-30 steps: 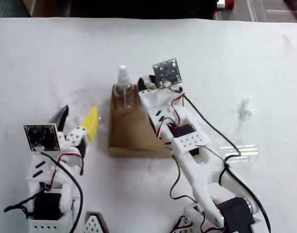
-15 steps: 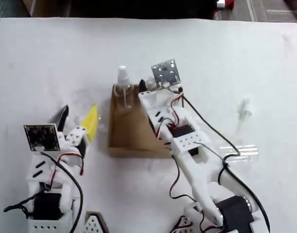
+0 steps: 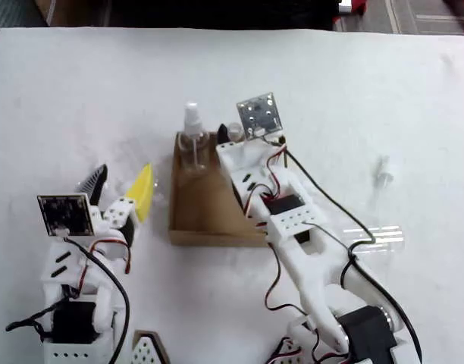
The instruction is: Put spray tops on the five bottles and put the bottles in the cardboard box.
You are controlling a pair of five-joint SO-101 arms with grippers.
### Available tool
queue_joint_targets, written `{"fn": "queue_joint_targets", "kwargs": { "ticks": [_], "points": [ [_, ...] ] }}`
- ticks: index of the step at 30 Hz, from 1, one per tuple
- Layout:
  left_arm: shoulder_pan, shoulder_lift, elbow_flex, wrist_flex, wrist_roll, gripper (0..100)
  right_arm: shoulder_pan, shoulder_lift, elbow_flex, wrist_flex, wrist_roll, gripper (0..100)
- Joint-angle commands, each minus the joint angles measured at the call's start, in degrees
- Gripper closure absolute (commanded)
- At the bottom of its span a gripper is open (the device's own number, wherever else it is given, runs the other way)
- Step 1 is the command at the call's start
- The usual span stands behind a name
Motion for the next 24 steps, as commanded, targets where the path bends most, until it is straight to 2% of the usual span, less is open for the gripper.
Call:
{"fn": "queue_joint_targets", "kwargs": {
  "ticks": [1,8,24],
  "points": [
    [-0.2,-0.7,-0.2,-1.9,-0.4,75,-0.5,-0.6,-1.9,-0.7,0.8,85.4],
    [-0.1,-0.7,-0.2,-1.9,-0.4,75,-3.3,-4.6,-3.7,5.0,0.7,85.1],
    [0.0,-0.7,-0.2,-1.9,-0.4,75,-1.9,-8.7,-3.4,5.3,0.5,85.1]
  ]
}}
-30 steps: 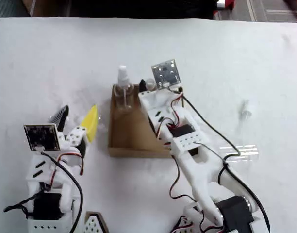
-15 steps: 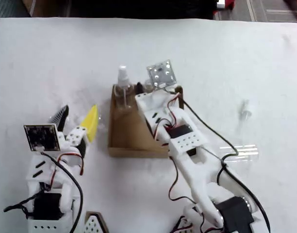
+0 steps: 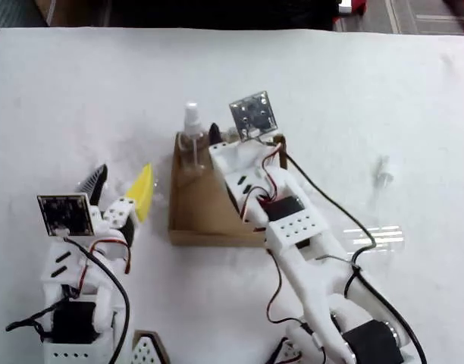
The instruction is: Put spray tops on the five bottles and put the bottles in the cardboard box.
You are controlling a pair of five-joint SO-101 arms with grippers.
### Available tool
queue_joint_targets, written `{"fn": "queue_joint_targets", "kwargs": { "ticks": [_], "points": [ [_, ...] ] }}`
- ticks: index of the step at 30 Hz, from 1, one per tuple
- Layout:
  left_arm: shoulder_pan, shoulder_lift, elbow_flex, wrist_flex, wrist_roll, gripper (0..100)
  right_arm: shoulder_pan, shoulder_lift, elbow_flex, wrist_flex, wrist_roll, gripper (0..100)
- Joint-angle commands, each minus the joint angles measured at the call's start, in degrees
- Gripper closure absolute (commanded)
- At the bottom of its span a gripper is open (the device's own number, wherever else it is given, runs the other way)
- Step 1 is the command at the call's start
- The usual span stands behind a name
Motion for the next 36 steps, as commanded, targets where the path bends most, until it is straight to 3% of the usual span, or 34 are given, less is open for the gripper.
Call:
{"fn": "queue_joint_targets", "kwargs": {
  "ticks": [1,6,10,17,20,24,29,36],
  "points": [
    [0.0,-0.7,-0.2,-1.9,-0.4,75,0.7,-3.6,-2.7,0.3,0.4,85.1],
    [0.0,-0.7,0.1,-1.9,-0.4,75,1.2,-10.4,-2.8,4.2,0.5,85.1],
    [0.0,-0.7,0.2,-2.0,-0.4,75,5.1,-24.3,-3.0,12.6,0.3,85.3],
    [0.0,-0.7,0.4,-2.0,-0.3,75,21.3,-49.1,-2.9,28.4,1.1,85.4],
    [0.0,-0.7,0.4,-2.0,-0.3,75,28.9,-52.0,-2.8,32.7,7.2,85.4],
    [0.0,-0.7,0.4,-1.9,-0.2,75,38.4,-48.7,-3.1,33.3,15.1,85.4],
    [0.0,-0.7,0.4,-1.8,-0.2,75,47.6,-35.6,-10.1,33.4,16.1,85.4],
    [0.0,-0.7,0.4,-1.6,-0.2,75,52.3,-4.0,-32.1,41.6,16.0,85.4]
  ]
}}
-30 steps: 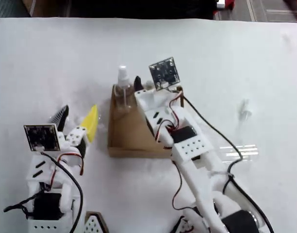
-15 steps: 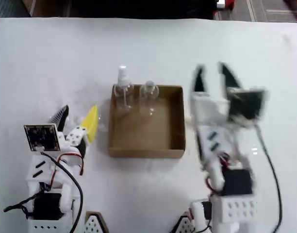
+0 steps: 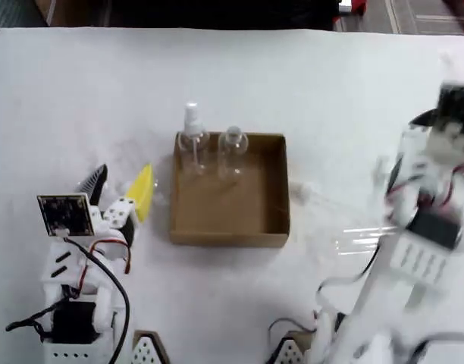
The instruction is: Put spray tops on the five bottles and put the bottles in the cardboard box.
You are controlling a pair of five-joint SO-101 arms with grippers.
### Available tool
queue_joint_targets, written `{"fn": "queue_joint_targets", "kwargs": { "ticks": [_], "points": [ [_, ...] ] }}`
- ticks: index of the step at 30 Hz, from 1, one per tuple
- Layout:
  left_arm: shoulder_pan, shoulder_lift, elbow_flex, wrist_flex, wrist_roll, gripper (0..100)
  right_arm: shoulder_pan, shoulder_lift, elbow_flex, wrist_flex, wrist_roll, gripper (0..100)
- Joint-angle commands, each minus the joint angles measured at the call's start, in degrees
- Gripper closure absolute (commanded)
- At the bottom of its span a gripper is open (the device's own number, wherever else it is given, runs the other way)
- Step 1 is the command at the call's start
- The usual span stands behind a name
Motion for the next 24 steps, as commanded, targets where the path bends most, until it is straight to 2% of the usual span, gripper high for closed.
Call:
{"fn": "queue_joint_targets", "kwargs": {
  "ticks": [1,4,6,14,24],
  "points": [
    [0.0,-0.7,0.4,-1.6,-0.2,75,2.2,22.4,-18.7,8.7,0.7,85.4],
    [0.1,-0.7,0.4,-1.7,-0.2,75,1.8,36.4,-30.7,18.6,0.5,85.4],
    [0.9,-0.7,0.4,-1.7,-0.4,75,1.5,44.9,-38.4,24.0,-2.1,85.4],
    [1.5,-0.6,1.2,-2.0,-0.5,75,1.9,73.0,-64.5,38.8,-4.9,85.2],
    [1.5,-0.6,1.2,-2.0,-0.5,75,0.2,92.7,-85.7,45.4,-5.0,85.3]
  ]
}}
